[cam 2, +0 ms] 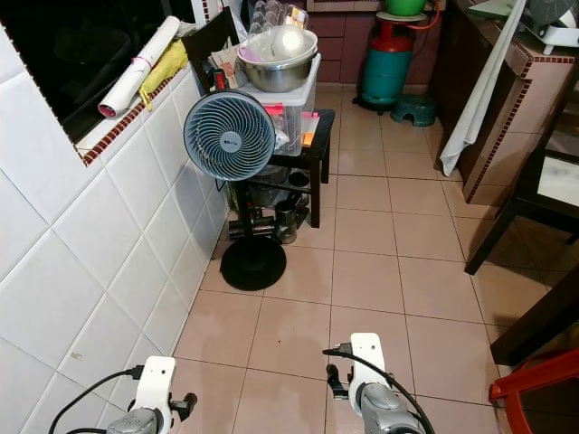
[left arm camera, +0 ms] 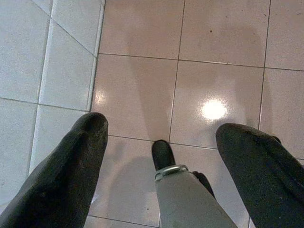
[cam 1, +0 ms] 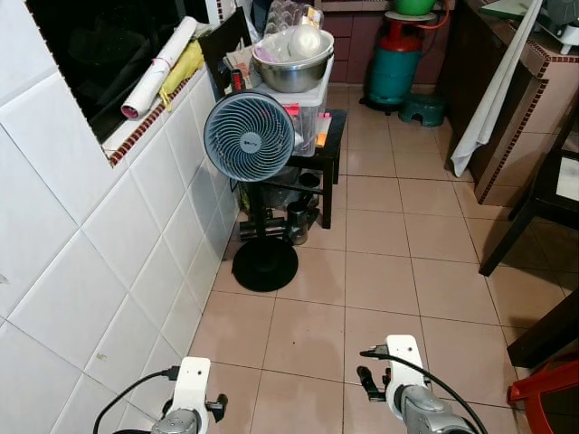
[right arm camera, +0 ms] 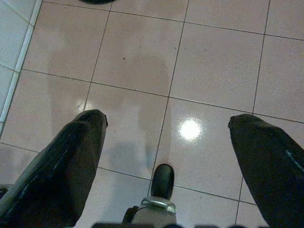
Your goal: Setting the table
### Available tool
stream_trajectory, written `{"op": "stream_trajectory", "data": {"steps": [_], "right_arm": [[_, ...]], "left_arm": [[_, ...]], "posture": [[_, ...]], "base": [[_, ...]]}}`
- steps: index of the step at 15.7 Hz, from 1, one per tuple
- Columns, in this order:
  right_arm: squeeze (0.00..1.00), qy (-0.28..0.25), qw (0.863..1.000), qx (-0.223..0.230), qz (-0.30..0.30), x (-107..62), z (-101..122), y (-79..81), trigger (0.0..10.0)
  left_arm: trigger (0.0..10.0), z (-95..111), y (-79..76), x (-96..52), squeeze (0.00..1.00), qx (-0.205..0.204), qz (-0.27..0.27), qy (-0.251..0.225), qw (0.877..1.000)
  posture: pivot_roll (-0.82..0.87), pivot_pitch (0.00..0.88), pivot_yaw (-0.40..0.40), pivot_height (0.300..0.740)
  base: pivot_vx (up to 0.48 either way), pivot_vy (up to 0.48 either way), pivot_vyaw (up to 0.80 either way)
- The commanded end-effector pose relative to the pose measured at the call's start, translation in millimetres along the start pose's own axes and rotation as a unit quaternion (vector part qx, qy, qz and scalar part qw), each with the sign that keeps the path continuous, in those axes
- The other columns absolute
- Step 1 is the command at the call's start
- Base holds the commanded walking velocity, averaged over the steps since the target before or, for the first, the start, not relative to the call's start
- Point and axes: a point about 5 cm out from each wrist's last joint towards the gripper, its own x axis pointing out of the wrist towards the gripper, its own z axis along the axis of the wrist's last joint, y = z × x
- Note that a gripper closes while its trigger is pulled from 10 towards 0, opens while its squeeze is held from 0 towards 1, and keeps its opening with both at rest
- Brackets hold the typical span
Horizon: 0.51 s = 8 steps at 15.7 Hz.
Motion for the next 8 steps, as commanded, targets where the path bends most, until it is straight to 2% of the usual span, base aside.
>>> {"op": "stream_trajectory", "data": {"steps": [1,2,3,5,8], "right_arm": [[0.00,0.004,0.999,0.028,0.041,4.0,9,27.0,10.0],[0.00,0.004,0.999,0.028,0.041,4.0,9,27.0,10.0],[0.00,0.007,0.999,-0.012,0.033,3.5,7,24.9,10.0],[0.00,-0.001,0.999,-0.045,0.017,3.0,7,19.6,10.0],[0.00,-0.001,0.999,-0.044,0.016,2.7,6,17.4,10.0]], "left_arm": [[10.0,50,15.6,4.3,0.00,-0.037,0.002,-0.064,0.997],[10.0,50,15.6,4.3,0.00,-0.037,0.002,-0.064,0.997],[10.0,48,12.6,4.4,0.00,-0.030,0.002,-0.062,0.998],[10.0,45,5.9,4.8,0.00,-0.017,-0.005,-0.057,0.998],[10.0,43,6.3,4.7,0.00,-0.012,-0.007,-0.051,0.999]], "posture": [[-0.02,0.000,0.029,0.740],[-0.02,0.000,0.029,0.740],[-0.02,0.000,0.038,0.740],[-0.02,0.000,0.039,0.740],[-0.03,0.000,0.039,0.740]], "base": [[0.000,0.000,0.00],[0.000,0.000,0.00],[0.000,0.000,0.00],[0.000,0.000,0.00],[0.000,0.000,0.00]]}}
